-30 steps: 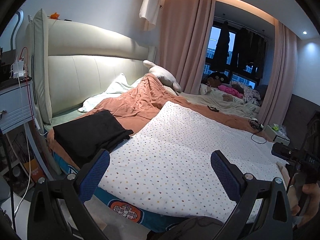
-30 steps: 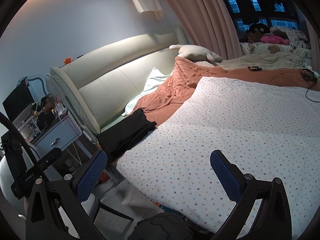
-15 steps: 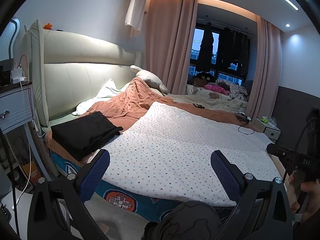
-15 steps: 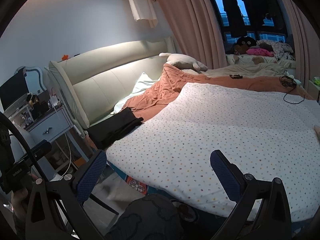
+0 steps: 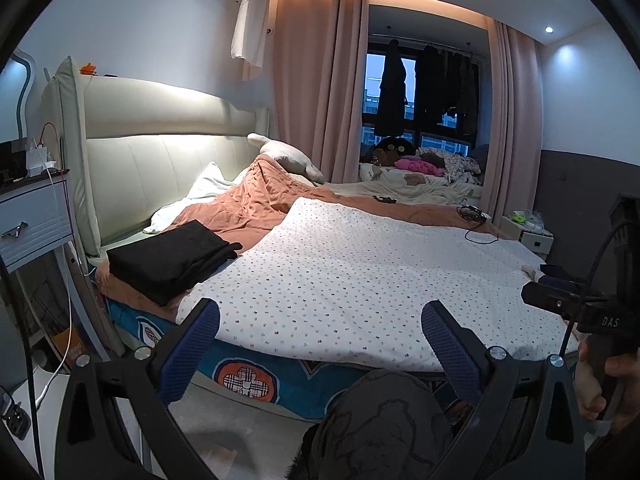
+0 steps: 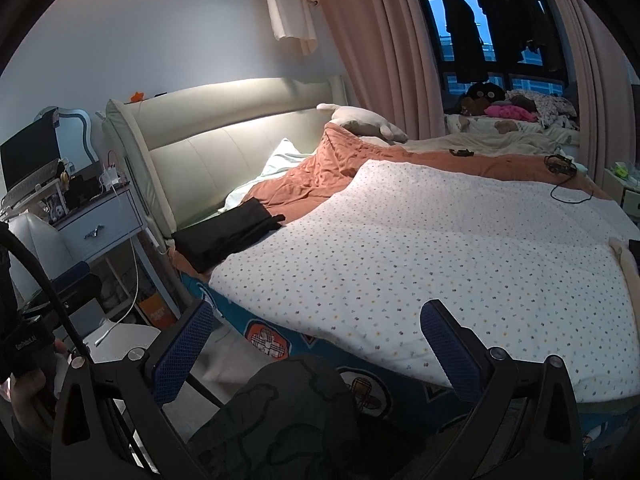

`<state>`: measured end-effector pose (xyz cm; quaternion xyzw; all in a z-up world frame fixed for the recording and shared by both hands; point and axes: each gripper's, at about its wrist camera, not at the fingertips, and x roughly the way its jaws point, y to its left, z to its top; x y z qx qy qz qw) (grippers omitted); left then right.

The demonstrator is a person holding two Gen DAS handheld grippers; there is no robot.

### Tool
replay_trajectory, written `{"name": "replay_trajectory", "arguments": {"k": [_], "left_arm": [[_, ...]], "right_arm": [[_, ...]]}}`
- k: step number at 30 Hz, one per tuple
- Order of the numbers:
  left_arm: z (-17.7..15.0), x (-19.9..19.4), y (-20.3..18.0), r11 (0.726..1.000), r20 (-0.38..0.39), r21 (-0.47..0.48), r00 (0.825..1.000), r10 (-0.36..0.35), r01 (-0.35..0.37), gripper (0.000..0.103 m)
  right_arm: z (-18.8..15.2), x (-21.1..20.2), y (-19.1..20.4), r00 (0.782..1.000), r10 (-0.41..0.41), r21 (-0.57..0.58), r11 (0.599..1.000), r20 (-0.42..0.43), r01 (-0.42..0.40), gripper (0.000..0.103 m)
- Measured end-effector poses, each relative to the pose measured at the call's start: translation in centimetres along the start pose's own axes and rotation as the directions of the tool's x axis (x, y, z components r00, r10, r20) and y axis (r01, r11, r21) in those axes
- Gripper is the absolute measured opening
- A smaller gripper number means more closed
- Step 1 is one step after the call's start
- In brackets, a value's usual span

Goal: Fold large clothes

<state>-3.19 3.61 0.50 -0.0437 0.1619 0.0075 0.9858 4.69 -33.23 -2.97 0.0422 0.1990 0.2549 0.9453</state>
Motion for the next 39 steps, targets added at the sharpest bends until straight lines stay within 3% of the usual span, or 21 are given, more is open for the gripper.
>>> {"name": "replay_trajectory", "arguments": {"k": [19, 39], "left_arm": [[-2.9, -0.2, 1.2, 0.999, 0.011, -0.031, 1.0, 0.028, -0.028, 0.103], [-2.7, 0.6, 1.2, 0.997, 0.001, -0.05, 0.999, 0.054, -0.054, 0.103]], "right_arm": [[-2.0, -0.2, 0.7, 0.999, -0.049, 0.008, 0.999, 0.006, 0.049, 0.103], [-2.5, 0.4, 1.1, 0.999, -0.049, 0.019, 0.999, 0.003, 0.049, 0.103]]}}
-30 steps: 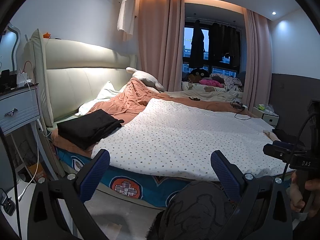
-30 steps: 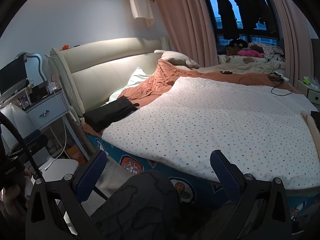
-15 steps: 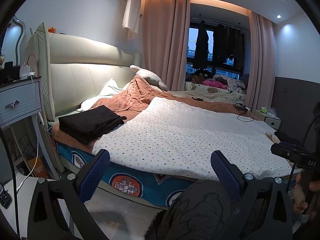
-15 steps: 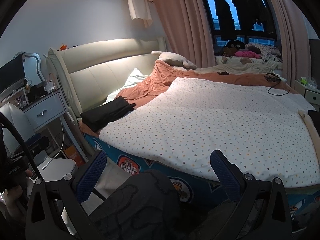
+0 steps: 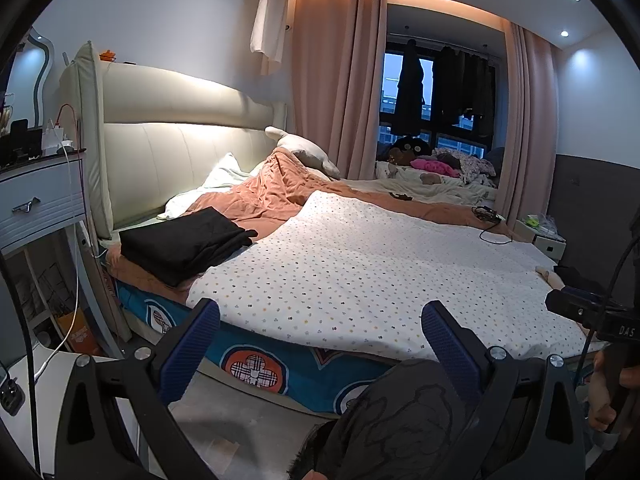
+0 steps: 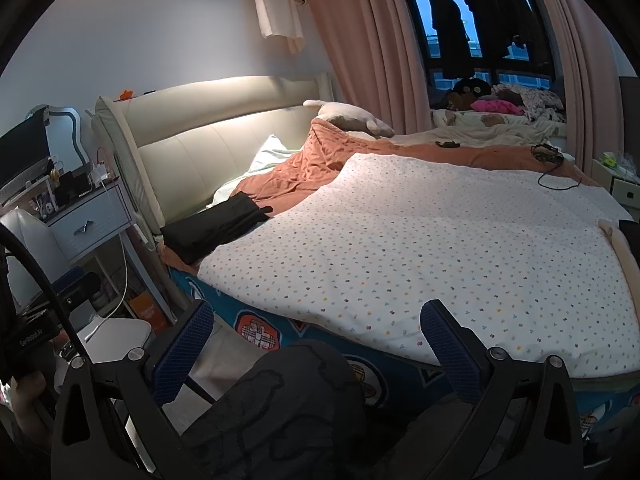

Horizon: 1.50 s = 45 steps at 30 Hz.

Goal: Fold large clothes

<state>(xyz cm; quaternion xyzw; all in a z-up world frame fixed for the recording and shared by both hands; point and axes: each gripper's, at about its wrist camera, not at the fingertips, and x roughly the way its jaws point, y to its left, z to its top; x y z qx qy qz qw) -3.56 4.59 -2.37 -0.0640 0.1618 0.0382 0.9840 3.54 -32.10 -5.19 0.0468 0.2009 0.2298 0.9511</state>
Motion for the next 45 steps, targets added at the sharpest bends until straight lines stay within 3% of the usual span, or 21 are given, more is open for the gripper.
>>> {"name": "replay_trajectory", "arguments": {"k": [23, 32, 45], "left_arm": [[0.1, -1.0, -0.2, 1.0, 0.001, 0.016, 1.0, 0.013, -0.013, 0.103], [0.0, -1.5, -0.1, 1.0, -0.002, 0.003, 1.0, -0.026, 0.026, 0.103], [0.1, -2.2, 0.6, 1.0, 0.0, -0.011, 1.0, -0.02, 0.02, 0.103]], "right_arm": [[0.4, 0.3, 0.2, 1.0, -0.004, 0.011, 1.0, -0.017, 0.005, 0.103], [0.4, 0.0, -0.2, 1.0, -0.005, 0.023, 1.0, -0.015, 0.005, 0.103], [0.2, -0.1, -0.2, 1.0, -0.004, 0.029, 1.0, -0.016, 0.004, 0.103]]}}
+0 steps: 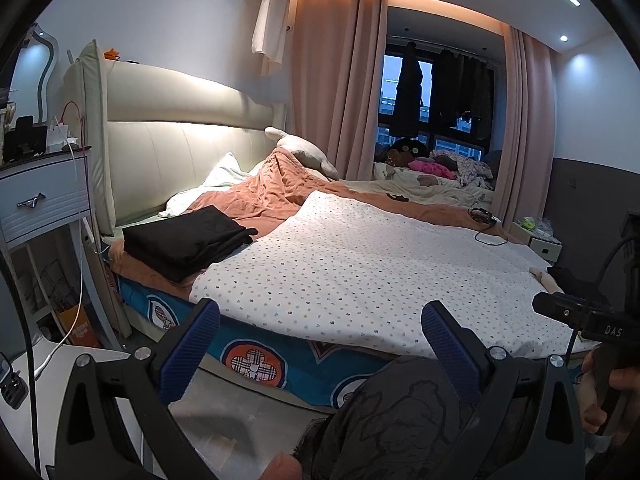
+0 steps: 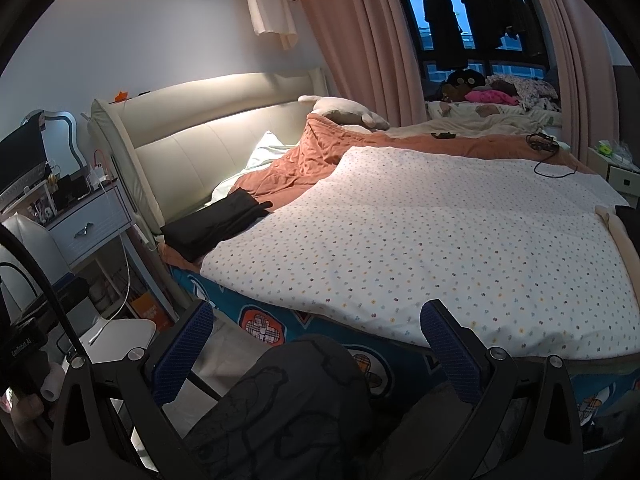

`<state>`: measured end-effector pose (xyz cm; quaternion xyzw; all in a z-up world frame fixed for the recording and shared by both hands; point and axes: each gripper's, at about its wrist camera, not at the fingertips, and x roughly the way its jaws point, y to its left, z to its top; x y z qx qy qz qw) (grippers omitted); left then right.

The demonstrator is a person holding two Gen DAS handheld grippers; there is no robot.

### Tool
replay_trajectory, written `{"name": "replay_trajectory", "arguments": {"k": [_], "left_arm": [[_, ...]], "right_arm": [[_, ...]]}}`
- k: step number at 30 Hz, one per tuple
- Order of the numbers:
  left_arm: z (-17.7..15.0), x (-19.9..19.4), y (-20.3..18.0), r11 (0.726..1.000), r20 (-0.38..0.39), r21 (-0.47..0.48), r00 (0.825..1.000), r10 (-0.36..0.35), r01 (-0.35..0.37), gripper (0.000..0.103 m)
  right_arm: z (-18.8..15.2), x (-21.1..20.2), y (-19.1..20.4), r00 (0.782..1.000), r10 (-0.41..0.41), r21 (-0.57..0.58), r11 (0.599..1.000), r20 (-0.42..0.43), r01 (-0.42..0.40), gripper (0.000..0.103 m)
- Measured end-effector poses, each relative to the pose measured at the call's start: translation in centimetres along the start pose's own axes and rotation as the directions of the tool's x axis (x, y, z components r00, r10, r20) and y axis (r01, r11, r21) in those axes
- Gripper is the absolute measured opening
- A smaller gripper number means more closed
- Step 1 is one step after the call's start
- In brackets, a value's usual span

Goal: Fold large clothes

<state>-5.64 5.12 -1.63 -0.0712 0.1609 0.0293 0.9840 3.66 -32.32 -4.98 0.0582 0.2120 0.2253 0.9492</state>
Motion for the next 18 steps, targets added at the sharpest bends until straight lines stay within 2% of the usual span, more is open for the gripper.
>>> {"name": "replay_trajectory", "arguments": {"k": [18], "left_arm": [[-0.1, -1.0, -0.2, 1.0, 0.024, 0.021, 1.0, 0.015, -0.016, 0.103]], "right_arm": [[-0.2, -1.1, 0.4, 1.0, -0.017, -0.021, 1.0, -0.001, 0.017, 0.103]]}}
